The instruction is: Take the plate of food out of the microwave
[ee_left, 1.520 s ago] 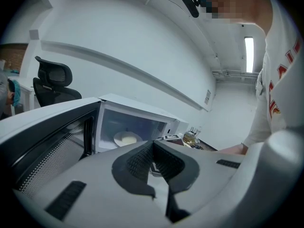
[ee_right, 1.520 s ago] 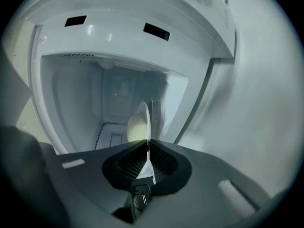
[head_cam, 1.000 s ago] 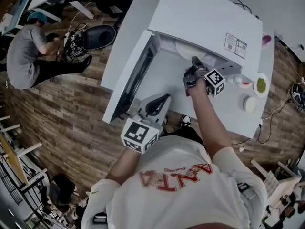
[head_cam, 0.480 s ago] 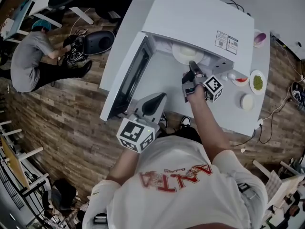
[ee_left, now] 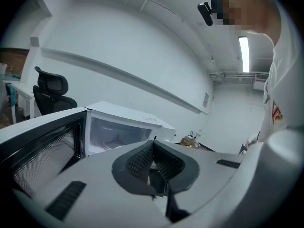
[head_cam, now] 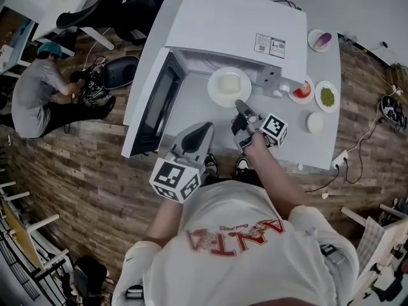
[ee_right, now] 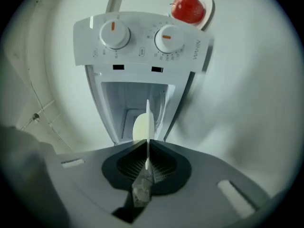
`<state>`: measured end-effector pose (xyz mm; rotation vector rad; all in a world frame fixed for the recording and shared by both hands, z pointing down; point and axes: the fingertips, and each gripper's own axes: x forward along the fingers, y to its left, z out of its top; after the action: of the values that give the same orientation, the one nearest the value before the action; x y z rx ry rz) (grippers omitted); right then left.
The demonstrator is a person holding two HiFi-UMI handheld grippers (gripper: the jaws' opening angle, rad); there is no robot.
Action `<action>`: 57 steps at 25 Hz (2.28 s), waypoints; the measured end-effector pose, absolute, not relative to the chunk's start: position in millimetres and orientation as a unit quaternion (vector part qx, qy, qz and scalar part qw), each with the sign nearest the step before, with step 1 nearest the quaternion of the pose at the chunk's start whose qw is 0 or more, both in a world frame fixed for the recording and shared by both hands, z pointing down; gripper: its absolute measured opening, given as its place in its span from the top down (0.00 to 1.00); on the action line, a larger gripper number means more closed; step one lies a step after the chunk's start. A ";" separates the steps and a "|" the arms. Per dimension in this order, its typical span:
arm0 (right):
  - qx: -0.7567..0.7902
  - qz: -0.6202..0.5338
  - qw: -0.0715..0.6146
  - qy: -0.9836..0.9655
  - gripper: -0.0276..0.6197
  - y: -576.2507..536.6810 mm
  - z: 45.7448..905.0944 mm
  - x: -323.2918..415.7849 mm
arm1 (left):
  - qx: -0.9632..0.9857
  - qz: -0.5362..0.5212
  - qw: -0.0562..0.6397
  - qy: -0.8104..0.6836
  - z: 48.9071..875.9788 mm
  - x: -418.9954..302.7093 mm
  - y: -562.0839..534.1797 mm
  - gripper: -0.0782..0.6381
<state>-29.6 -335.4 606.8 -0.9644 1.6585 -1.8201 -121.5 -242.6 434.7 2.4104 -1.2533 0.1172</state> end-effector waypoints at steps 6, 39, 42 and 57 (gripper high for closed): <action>-0.349 -0.680 0.216 0.607 0.93 -278.4 619.7 6.9 | 0.874 0.039 0.194 -0.445 424.8 -92.4 -227.3 0.88; -0.425 -0.635 0.022 0.644 0.78 -231.2 692.3 129.1 | 0.864 0.064 0.193 -0.461 435.6 -32.7 -190.8 0.88; -0.406 -0.615 -0.049 0.674 0.71 -229.0 694.9 125.2 | 0.862 0.066 0.195 -0.464 437.9 -34.5 -191.4 0.88; -0.406 -0.393 -0.263 0.782 0.62 -227.1 659.8 125.2 | 0.855 0.050 0.181 -0.483 426.9 -47.9 -197.4 0.88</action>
<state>125.2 -227.1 659.8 -1.5465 2.9776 -1.4972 -47.9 -197.4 426.9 2.4152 -1.3639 0.1418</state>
